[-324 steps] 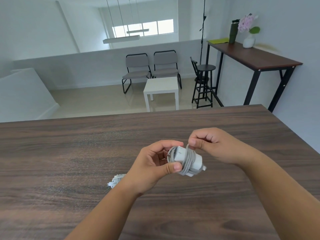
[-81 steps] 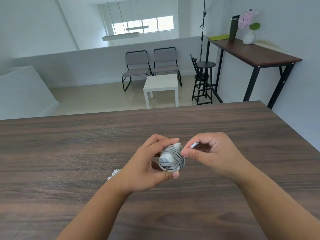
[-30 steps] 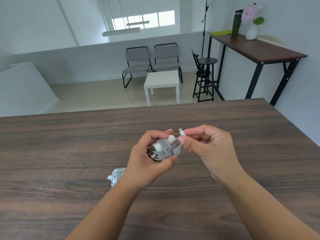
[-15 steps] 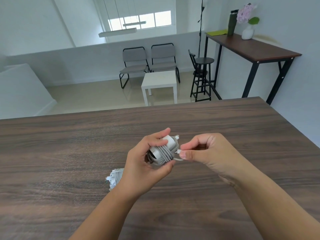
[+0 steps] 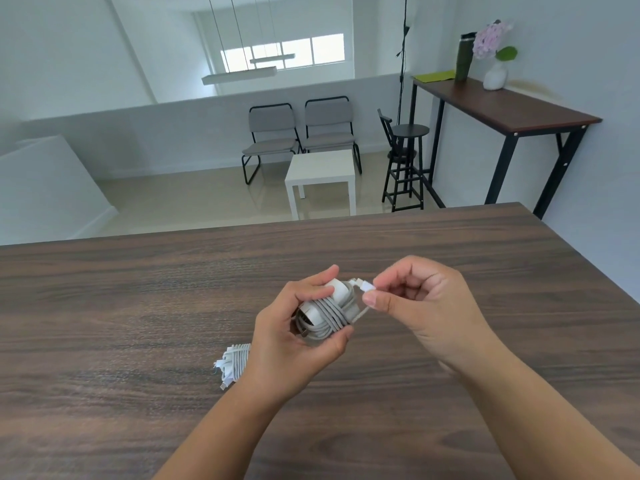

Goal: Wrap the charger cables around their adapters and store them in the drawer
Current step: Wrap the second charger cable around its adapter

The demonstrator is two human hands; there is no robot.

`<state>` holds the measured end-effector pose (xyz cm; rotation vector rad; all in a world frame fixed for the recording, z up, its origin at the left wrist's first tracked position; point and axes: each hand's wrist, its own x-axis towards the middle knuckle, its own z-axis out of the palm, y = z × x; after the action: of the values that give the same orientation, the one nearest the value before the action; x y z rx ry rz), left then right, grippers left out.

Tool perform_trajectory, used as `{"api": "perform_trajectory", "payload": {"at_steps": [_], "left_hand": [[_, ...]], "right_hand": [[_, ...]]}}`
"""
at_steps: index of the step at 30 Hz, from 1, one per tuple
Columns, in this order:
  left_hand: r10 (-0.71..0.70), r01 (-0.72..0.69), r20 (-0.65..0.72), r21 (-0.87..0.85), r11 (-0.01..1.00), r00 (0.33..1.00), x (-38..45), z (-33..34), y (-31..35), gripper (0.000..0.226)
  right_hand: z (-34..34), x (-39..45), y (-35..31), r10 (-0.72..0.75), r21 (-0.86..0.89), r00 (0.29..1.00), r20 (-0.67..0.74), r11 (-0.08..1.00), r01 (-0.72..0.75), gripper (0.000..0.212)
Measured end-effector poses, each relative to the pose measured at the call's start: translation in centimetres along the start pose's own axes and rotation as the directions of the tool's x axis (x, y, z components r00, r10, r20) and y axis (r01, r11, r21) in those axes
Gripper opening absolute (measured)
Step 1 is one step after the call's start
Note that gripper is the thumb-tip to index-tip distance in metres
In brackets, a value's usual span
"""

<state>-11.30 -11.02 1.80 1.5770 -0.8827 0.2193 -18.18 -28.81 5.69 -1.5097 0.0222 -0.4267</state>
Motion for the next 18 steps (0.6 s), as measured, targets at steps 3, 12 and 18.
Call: {"api": "perform_trajectory", "payload": {"at_steps": [3,12,18], "left_hand": [[-0.008,0.01,0.101,-0.018,1.0,0.995,0.4,-0.2,0.2,0.046],[0.142,-0.149,0.06,0.126,0.981,0.988,0.7,-0.6,0.1,0.039],[0.265,-0.259,-0.016,0.163,0.952,0.964,0.3,-0.7,0.2,0.051]], "right_hand": [[0.0,0.6,-0.5,-0.028,-0.04,1.0,0.013,0.999,0.028,0.021],[0.2,0.4,-0.6,0.007,-0.076,1.0,-0.028,0.997,-0.009,0.014],[0.4,0.1,-1.4,-0.083,-0.248,0.995,0.05,0.964,0.092,0.014]]}}
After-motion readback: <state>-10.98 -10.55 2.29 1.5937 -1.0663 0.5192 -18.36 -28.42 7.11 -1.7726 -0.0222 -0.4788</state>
